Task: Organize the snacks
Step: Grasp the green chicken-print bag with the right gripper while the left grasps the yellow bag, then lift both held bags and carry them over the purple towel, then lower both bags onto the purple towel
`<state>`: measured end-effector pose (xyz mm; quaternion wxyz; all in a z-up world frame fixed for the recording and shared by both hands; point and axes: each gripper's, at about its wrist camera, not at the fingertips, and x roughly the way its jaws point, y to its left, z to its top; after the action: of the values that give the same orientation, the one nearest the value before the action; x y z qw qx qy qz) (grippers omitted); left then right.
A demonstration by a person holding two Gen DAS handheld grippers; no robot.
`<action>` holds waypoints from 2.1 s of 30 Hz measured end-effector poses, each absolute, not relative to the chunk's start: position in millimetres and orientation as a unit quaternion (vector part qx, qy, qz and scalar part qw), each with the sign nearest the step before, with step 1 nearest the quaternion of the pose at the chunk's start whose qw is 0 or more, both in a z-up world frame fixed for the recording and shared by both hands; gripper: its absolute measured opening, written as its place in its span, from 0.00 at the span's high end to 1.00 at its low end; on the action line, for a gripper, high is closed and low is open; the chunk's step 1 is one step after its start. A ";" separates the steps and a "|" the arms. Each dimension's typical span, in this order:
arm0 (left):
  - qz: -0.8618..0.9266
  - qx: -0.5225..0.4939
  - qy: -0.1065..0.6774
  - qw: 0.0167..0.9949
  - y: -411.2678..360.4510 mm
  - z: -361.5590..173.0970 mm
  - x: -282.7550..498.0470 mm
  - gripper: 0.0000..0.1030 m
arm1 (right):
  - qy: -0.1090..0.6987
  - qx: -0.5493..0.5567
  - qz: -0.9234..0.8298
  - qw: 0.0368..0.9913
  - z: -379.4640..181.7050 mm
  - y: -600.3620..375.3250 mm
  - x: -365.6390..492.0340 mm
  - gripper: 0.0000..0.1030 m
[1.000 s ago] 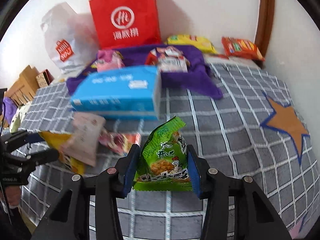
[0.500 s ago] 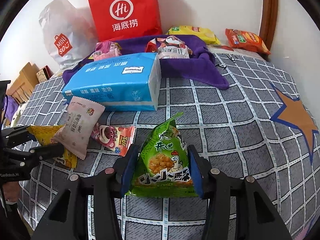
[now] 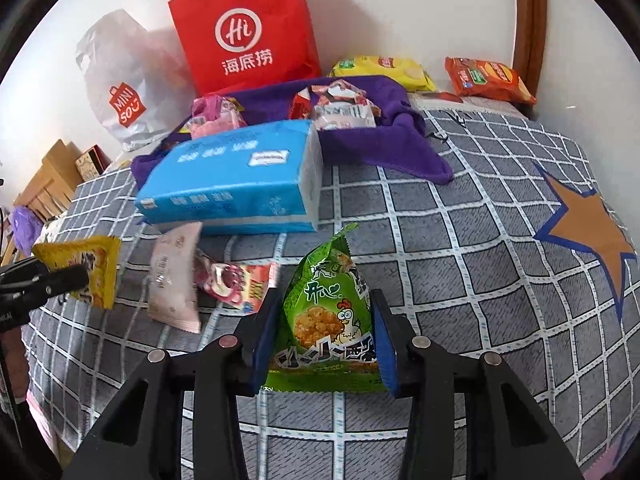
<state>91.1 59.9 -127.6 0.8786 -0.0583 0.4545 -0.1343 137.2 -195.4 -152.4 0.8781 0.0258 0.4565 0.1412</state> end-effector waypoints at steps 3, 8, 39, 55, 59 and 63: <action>-0.136 -0.069 0.449 0.880 61.8 -118.5 93.1 0.55 | 0.447 0.025 0.151 0.881 -139.7 -192.4 134.3 0.58; -0.142 -0.081 0.436 0.885 57.9 -100.0 97.6 0.55 | 0.434 0.024 0.163 0.886 -117.9 -186.9 136.2 0.58; -0.126 -0.113 0.374 0.912 62.5 -6.2 250.8 0.55 | 0.359 0.025 0.222 0.906 -5.1 -131.2 291.3 0.58; -0.083 -0.127 0.407 0.901 78.7 -53.9 308.2 0.55 | 0.394 0.001 0.234 0.889 -47.9 -105.1 354.4 0.58; -0.087 -0.130 0.407 0.900 78.8 -58.0 309.1 0.55 | 0.397 -0.003 0.237 0.887 -54.4 -114.1 359.0 0.58; -0.091 -0.126 0.404 0.901 75.8 -59.6 308.4 0.55 | 0.419 0.002 0.224 0.880 -64.5 -128.1 369.5 0.58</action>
<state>308.4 75.8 -59.6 0.9014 -0.1256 0.4042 -0.0913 369.5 -128.1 -64.5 0.8799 0.0024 0.4190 0.2241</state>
